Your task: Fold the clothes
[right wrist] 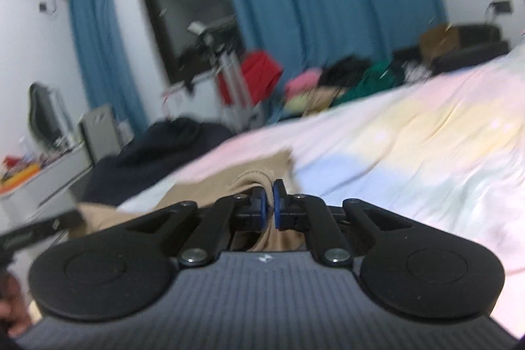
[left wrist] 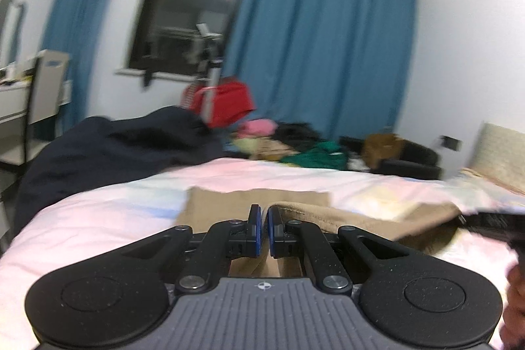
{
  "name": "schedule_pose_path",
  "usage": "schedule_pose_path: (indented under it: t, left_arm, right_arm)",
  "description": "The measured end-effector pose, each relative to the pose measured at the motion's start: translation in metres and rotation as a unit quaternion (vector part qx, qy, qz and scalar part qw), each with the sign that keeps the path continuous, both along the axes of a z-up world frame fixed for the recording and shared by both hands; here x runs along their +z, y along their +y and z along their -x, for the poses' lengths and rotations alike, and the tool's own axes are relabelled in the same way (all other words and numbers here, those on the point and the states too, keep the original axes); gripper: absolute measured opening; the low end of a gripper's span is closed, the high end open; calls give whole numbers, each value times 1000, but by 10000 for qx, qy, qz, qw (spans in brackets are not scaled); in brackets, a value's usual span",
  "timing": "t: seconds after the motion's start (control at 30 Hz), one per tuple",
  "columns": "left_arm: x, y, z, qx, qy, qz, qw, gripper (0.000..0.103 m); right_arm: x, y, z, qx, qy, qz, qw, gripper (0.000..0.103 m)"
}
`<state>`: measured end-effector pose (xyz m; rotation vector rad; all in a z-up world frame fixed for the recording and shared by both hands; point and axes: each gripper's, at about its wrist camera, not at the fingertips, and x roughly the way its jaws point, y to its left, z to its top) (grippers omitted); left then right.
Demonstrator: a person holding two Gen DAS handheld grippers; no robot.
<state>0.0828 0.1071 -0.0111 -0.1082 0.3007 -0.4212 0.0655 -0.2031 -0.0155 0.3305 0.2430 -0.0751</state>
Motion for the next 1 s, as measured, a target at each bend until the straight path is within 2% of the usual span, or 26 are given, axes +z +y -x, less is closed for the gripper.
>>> schedule_pose_path:
  t: [0.07, 0.13, 0.23, 0.37, 0.43, 0.5, 0.57, 0.7, 0.83, 0.9, 1.0]
  left_arm:
    - [-2, -7, 4, -199, -52, -59, 9998, 5]
    - [-8, -14, 2, -204, 14, -226, 9995, 5]
    - [-19, -20, -5, -100, 230, -474, 9986, 7]
    - [-30, -19, -13, 90, 437, -644, 9969, 19]
    - [-32, -18, -16, 222, 514, -754, 9956, 28]
    - [-30, -15, -15, 324, 545, -713, 9954, 48]
    - [-27, -13, -14, 428, 574, -673, 9952, 60]
    - [-11, -11, 10, 596, 215, -656, 9958, 81]
    - [-4, -26, 47, 142, -115, -583, 9981, 86]
    - [-11, -44, 57, -205, -87, -743, 9970, 88]
    - [-28, -80, 65, -629, -315, -1610, 9844, 88]
  right_arm:
    - [1, -9, -2, -207, -5, 77, 9998, 7]
    - [-4, -15, -11, -242, 249, 34, 9994, 7]
    - [-24, -20, -29, -115, 835, -281, 9960, 7]
    - [-42, -16, -42, 33, 1267, -408, 9911, 8]
    - [-40, -10, -44, 122, 1253, -252, 9917, 7]
    - [-38, -2, -39, 177, 1184, -71, 9928, 7]
    - [-36, 3, -37, 219, 1101, 118, 9936, 8]
    - [-35, 8, -36, 291, 1063, 368, 9932, 8]
    - [-39, 9, -35, 347, 1101, 438, 9923, 8]
    - [-39, 6, -34, 380, 1110, 336, 9925, 8]
    - [-37, 0, -33, 387, 1098, 159, 9931, 8]
